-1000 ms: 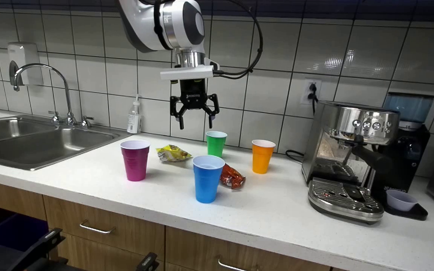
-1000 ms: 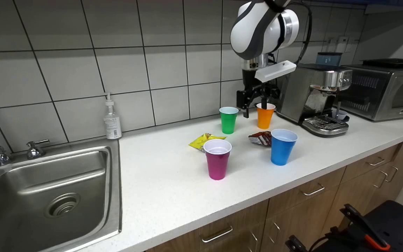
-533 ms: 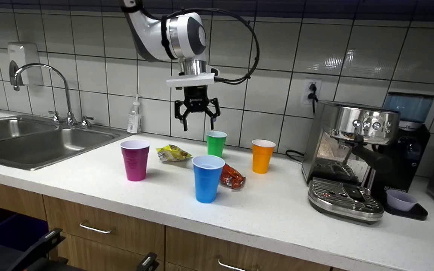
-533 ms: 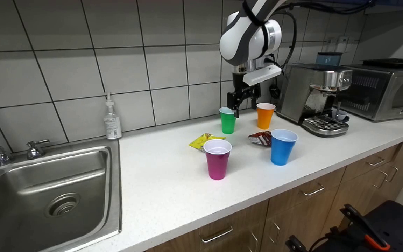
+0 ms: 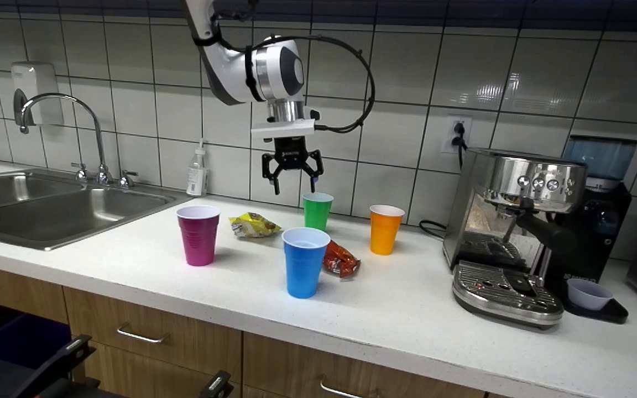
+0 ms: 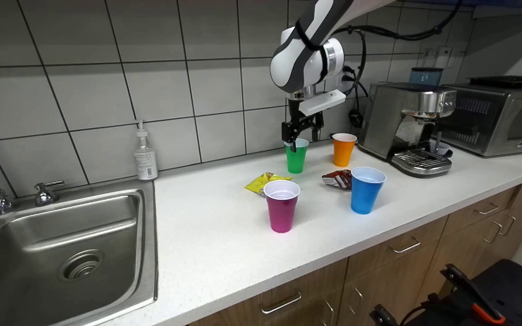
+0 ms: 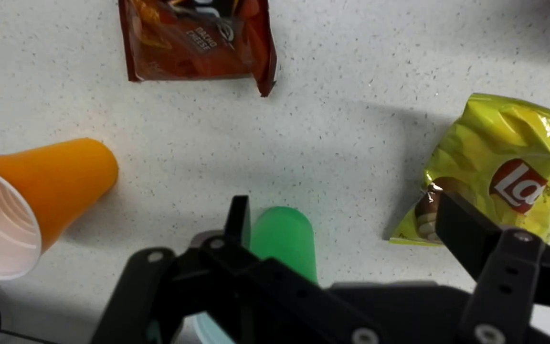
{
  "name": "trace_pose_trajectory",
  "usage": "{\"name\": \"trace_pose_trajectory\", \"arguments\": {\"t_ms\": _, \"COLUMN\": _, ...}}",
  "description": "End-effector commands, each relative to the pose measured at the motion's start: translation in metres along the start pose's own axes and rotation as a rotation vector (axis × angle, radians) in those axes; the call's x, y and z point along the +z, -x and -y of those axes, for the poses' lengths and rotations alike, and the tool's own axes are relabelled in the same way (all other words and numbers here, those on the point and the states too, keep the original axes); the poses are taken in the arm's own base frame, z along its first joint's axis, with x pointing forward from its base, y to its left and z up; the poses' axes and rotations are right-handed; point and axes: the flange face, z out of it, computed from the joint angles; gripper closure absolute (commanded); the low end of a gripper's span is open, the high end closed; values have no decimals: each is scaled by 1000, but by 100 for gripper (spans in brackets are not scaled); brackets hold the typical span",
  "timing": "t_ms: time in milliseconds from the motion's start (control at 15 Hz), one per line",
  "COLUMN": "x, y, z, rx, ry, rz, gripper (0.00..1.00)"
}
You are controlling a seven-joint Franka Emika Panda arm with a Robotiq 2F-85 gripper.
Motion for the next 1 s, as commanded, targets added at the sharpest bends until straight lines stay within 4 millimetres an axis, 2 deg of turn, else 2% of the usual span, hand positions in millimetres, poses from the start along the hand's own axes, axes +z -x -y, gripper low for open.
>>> {"name": "trace_pose_trajectory", "arguments": {"t_ms": 0, "x": 5, "y": -29, "z": -2, "rx": 39, "ry": -10, "rz": 14, "gripper": 0}}
{"name": "trace_pose_trajectory", "arguments": {"t_ms": 467, "x": 20, "y": -64, "z": -5, "rx": 79, "ry": -31, "rz": 28, "gripper": 0}}
{"name": "trace_pose_trajectory", "arguments": {"t_ms": 933, "x": 36, "y": -87, "z": -7, "rx": 102, "ry": -45, "rz": 55, "gripper": 0}}
